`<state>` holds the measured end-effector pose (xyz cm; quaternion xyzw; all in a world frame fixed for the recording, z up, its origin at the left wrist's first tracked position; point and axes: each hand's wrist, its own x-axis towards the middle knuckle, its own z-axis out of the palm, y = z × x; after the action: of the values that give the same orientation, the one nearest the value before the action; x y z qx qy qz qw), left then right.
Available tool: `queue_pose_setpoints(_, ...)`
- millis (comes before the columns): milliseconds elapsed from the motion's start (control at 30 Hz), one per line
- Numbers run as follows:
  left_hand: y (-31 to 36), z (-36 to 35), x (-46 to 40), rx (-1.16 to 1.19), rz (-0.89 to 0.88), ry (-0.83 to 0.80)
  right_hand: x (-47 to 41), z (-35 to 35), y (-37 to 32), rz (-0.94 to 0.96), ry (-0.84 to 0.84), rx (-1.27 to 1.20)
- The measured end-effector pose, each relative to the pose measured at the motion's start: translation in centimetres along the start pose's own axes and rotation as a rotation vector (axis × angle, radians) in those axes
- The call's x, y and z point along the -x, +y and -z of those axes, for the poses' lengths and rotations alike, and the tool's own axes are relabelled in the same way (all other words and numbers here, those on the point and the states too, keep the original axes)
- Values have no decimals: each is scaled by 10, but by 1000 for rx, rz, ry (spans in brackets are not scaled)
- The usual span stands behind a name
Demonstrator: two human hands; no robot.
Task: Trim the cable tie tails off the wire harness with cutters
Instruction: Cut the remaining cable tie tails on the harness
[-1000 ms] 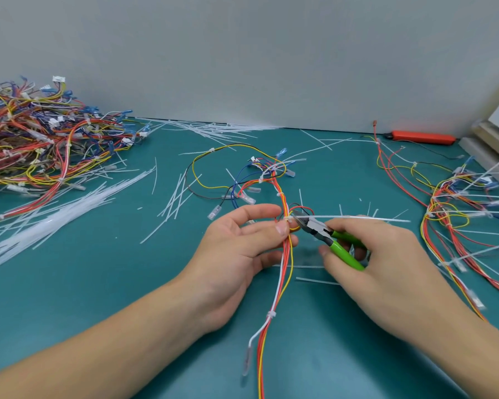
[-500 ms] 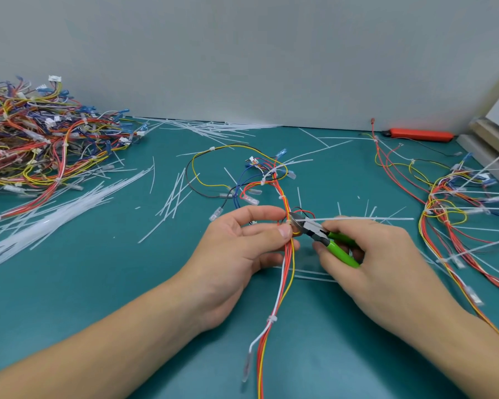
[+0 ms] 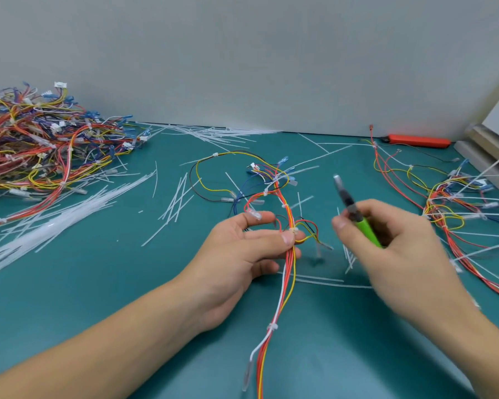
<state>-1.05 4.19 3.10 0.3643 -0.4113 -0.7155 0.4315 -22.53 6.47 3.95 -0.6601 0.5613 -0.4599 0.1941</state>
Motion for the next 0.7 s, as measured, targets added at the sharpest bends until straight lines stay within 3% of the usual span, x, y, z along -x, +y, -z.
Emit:
queue_pose_setpoints(167,0,-1,2,-142,-18,-59,-4,8,-2,-15,109,-149)
queue_pose_setpoints(400,-5,-5,7,-358,-40,-203,-2,-5,0,-77,-142,-345)
queue_pose_setpoints(533,-3,-6,8,-425,-21,-305,-3,-10,2,-62,-110,-369)
queue_pose_setpoints(700,-2,-5,6,-459,-23,-294,-4,-9,2,-14,-88,-306)
